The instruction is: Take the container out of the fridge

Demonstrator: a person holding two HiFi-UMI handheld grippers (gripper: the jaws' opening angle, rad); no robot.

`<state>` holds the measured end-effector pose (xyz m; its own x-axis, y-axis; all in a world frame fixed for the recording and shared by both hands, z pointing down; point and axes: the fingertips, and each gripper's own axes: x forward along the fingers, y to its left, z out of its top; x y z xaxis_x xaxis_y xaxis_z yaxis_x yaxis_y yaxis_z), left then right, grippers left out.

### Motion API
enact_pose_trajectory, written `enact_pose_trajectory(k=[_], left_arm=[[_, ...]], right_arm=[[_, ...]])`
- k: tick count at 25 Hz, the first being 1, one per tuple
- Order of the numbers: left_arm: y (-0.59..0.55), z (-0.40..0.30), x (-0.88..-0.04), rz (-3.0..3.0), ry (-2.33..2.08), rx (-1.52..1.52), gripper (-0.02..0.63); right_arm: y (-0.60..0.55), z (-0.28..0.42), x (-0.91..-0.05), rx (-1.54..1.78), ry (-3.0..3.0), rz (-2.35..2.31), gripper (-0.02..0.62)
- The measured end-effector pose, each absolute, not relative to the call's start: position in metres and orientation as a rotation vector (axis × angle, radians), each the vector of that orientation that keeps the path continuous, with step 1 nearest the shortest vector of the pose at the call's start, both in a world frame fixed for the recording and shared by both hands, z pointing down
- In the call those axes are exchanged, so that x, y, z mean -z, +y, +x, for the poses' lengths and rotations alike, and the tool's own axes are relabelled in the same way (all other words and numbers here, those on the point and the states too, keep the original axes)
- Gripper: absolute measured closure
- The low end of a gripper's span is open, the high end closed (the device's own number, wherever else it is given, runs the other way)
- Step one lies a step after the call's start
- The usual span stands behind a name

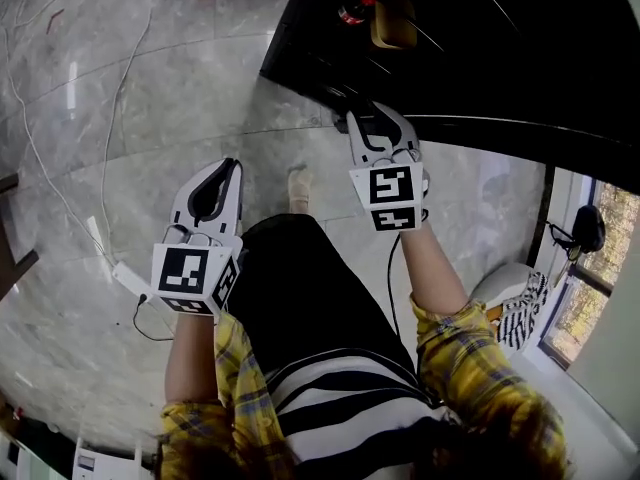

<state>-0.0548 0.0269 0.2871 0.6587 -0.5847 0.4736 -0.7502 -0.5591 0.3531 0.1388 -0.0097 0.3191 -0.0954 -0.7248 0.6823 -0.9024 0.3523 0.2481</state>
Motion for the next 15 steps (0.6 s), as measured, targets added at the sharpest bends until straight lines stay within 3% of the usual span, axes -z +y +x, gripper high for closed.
enact_pose_trajectory(k=[15], left_arm=[[-0.010,0.000,-0.359,2.319,-1.062,-0.404,0.572]], right_arm=[[-0.088,0.206,-0.387,-0.269,-1.751,1.507,0.497]])
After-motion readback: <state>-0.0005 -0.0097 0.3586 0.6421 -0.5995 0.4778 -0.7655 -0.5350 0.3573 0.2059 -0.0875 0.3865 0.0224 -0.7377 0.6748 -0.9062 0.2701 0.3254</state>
